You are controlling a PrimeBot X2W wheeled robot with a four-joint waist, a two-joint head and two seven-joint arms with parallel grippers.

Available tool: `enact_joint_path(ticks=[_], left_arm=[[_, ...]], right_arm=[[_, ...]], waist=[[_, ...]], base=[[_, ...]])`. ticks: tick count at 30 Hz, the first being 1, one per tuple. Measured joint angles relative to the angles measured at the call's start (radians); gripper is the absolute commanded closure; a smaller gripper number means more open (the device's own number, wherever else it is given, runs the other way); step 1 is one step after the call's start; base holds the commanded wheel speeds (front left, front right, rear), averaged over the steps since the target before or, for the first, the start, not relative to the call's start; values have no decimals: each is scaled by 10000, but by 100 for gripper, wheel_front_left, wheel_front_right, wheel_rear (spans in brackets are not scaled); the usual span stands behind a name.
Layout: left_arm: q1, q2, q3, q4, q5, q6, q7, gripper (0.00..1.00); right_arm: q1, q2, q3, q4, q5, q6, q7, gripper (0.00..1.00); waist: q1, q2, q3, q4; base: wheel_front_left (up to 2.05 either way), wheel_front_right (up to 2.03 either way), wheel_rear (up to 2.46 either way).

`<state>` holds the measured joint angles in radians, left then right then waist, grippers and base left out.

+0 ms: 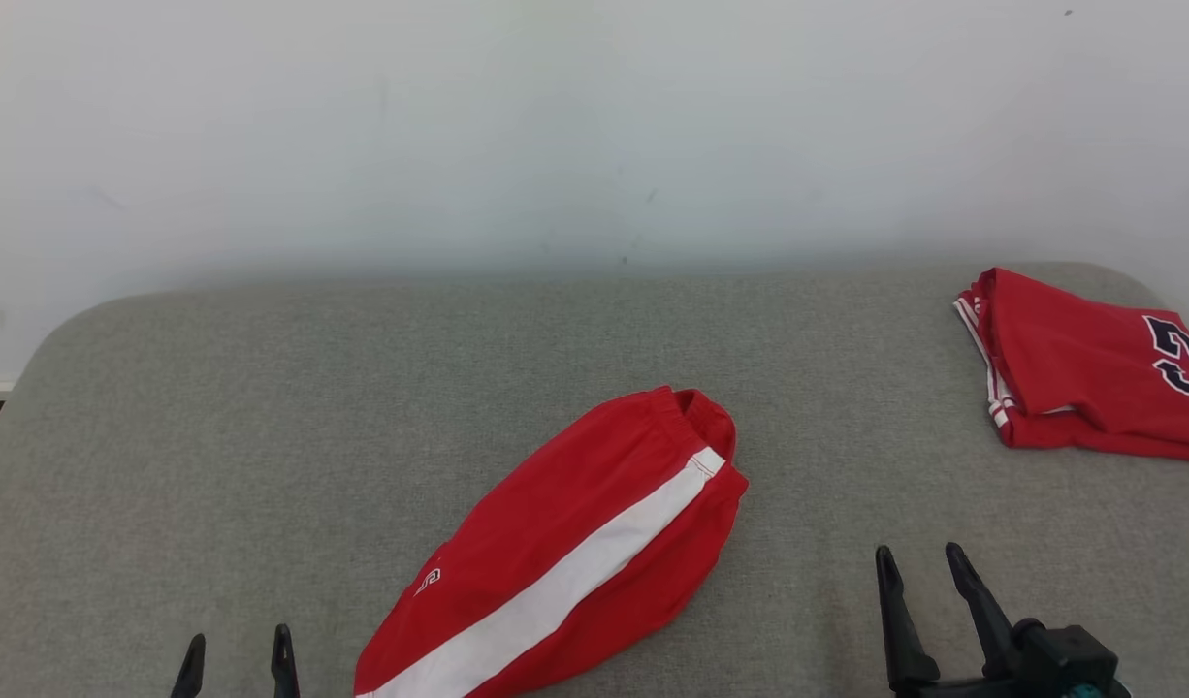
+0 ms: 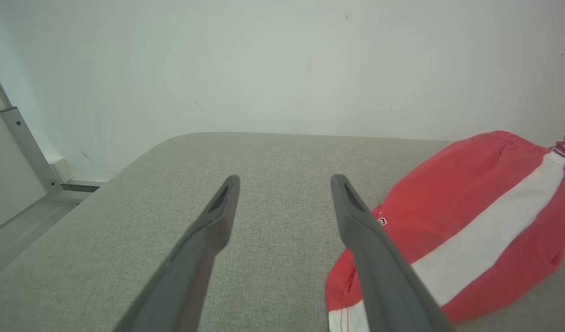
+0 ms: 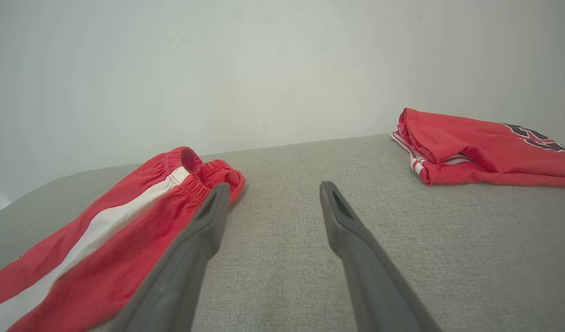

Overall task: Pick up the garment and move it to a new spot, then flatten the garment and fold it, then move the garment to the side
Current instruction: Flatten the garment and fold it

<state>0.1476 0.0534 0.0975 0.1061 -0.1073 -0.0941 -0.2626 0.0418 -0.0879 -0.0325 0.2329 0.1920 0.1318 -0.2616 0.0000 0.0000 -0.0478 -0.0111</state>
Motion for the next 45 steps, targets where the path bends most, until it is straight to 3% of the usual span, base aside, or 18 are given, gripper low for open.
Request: enact_joint_path(ticks=[9, 15, 32, 33, 35, 45], left_arm=[[-123, -17, -506, 178, -157, 81, 0, 0], [-258, -25, -901, 305, -385, 169, 0, 0], [-510, -21, -1430, 522, -658, 293, 0, 0], [-529, -23, -1455, 537, -660, 293, 0, 0], [-554, -23, -1469, 571, -675, 293, 0, 0], [-360, -23, -1290, 717, -784, 322, 0, 0]], right_arm=[[-1502, -1058, 1156, 775, 105, 0, 174, 0], [-2817, -1850, 2330, 1814, 481, 0, 686, 0], [-4717, -3043, 4706, 4648, 1831, 0, 1463, 0], [-4783, -3080, 4828, 4767, 1985, 0, 1484, 8], [-4916, -3162, 5122, 4941, 2307, 0, 1569, 100], [-4638, -3400, 5553, 4882, 3080, 0, 345, 100]], waist=[[0, 0, 62, 447], [1, 0, 133, 1095], [1, 0, 524, 2673], [1, 0, 559, 2727], [1, 0, 616, 2811], [1, 0, 434, 2391]], base=[[0, 0, 0], [0, 0, 0], [0, 0, 0], [0, 0, 0], [0, 0, 0], [0, 0, 0]])
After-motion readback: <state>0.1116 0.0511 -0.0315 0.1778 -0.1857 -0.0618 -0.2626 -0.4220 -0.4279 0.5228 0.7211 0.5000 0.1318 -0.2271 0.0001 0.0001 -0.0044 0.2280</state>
